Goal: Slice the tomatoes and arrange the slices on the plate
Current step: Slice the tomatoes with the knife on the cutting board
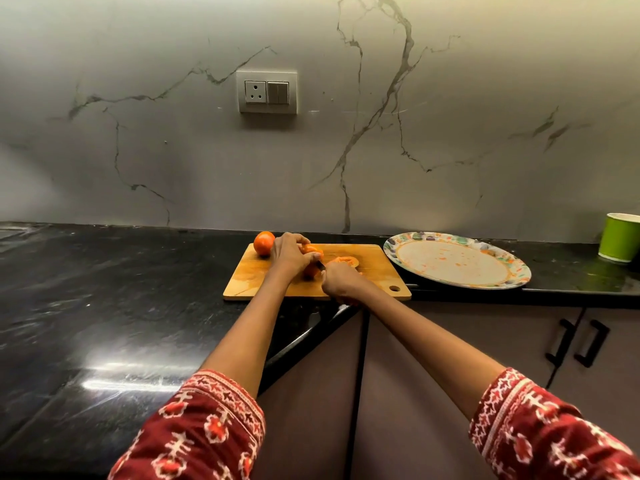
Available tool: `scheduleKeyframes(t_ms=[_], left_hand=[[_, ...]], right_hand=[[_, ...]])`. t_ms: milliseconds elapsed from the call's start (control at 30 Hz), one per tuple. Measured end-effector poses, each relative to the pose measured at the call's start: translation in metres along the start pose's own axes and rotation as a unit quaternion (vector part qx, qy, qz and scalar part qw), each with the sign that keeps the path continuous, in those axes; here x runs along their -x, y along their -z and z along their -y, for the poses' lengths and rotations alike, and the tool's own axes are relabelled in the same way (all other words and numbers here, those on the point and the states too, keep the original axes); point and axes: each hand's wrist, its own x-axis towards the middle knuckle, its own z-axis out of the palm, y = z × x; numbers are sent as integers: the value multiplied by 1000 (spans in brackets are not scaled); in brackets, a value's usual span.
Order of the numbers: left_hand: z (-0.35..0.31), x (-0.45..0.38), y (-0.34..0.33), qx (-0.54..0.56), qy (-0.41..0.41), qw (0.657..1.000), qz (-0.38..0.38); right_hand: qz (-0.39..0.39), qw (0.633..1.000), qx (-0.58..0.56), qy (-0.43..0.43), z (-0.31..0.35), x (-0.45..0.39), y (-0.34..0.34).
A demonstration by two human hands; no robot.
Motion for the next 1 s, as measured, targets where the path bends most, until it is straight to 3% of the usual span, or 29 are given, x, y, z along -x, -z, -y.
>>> scheduleKeyframes(t_ms=[367,667,1000], left_hand=[[11,0,5,18,-15,1000,-6],[13,6,6,62,-16,998,9],[10,15,3,99,-27,995,7]], right_hand=[[38,997,67,-11,-8,1,-3],[65,996,32,-48,0,1,4],[-19,994,-100,-25,-6,19,30]])
